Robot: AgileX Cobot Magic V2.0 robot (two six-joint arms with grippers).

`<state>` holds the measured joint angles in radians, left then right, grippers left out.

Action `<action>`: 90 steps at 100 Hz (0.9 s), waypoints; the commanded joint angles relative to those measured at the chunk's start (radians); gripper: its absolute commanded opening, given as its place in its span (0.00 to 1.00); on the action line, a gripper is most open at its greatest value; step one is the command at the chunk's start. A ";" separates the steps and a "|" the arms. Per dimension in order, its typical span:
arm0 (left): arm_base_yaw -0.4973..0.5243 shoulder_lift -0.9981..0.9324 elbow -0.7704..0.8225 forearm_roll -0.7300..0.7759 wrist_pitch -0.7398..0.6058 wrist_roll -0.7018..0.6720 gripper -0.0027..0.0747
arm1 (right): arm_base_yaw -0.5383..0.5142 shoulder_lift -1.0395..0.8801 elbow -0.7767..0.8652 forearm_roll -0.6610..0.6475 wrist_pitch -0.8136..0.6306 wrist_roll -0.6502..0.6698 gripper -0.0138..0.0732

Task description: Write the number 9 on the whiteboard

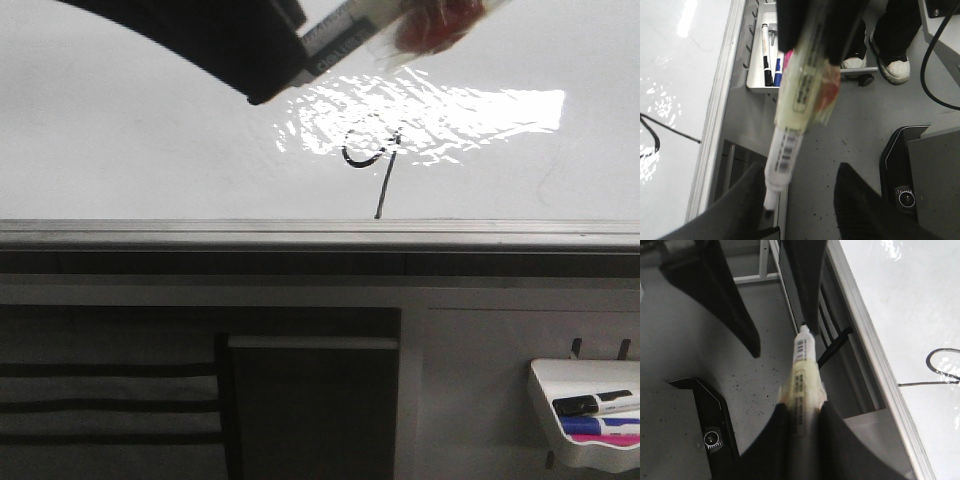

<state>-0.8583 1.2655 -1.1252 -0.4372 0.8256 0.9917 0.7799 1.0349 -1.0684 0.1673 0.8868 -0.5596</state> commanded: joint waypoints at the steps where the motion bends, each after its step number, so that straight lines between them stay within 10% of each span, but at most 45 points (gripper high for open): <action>1: -0.025 0.018 -0.069 -0.015 -0.052 -0.002 0.43 | 0.003 -0.017 -0.035 0.002 -0.043 -0.010 0.10; 90: -0.035 0.053 -0.101 -0.001 -0.042 0.002 0.16 | 0.003 -0.017 -0.035 0.005 -0.068 -0.010 0.10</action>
<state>-0.8856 1.3417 -1.1921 -0.4078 0.8182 1.0030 0.7799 1.0349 -1.0684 0.1620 0.8813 -0.5619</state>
